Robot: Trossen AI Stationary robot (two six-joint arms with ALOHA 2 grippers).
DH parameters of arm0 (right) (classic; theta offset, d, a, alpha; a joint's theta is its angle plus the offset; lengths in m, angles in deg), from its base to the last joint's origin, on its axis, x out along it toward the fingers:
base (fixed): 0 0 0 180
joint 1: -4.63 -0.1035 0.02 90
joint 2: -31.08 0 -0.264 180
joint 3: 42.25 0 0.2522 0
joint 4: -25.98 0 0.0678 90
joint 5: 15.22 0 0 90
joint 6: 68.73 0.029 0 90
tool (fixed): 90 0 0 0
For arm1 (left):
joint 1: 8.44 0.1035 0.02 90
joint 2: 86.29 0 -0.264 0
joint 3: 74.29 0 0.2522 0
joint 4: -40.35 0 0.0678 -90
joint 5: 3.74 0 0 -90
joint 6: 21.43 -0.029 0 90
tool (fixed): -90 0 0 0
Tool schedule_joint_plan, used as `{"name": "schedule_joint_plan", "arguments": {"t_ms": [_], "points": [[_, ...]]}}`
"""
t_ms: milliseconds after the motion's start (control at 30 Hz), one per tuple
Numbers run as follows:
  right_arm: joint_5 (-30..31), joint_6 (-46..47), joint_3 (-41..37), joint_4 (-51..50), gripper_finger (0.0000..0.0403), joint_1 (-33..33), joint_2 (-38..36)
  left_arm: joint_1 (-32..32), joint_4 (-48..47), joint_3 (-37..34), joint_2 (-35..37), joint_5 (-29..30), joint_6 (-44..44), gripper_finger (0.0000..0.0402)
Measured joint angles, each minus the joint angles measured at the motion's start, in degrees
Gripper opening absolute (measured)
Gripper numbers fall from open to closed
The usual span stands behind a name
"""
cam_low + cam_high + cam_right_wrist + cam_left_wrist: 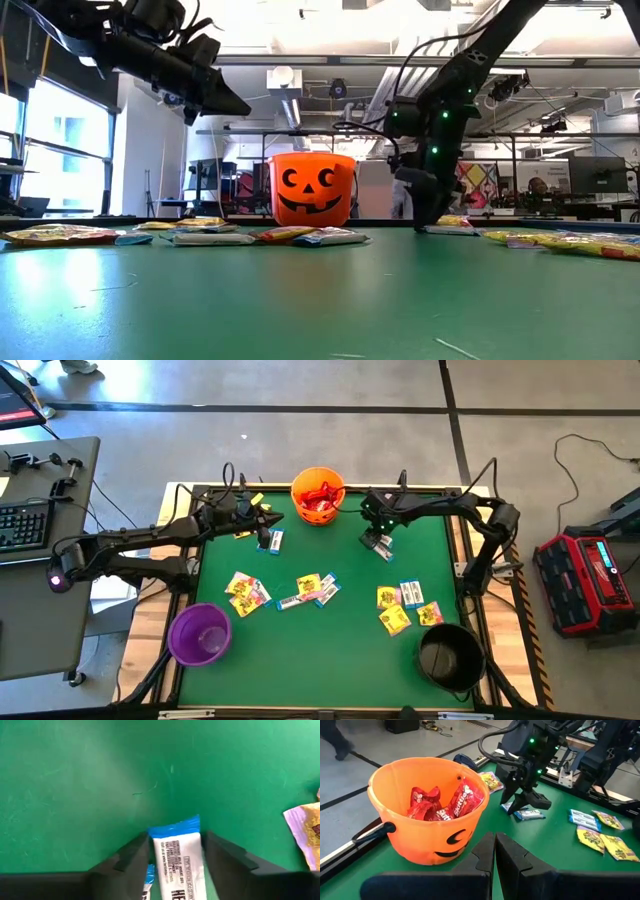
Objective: Sort candy by brand, put in halloween buckets
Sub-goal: Put the white chocolate bar into the black bucket
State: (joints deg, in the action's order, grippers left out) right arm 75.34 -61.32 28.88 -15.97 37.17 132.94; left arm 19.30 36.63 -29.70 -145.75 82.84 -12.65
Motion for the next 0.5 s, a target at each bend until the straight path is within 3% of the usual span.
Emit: {"name": "schedule_joint_plan", "arguments": {"t_ms": [267,500], "points": [[0.4,-0.8,0.3,2.6,0.0036,1.1,-0.3,0.0,0.0,0.0,0.0,1.2,0.0,0.0005],[0.3,0.5,0.0,1.6,0.0017,1.6,-2.0,0.0,-0.4,0.0,0.0,1.3,0.0,0.0005]]}}
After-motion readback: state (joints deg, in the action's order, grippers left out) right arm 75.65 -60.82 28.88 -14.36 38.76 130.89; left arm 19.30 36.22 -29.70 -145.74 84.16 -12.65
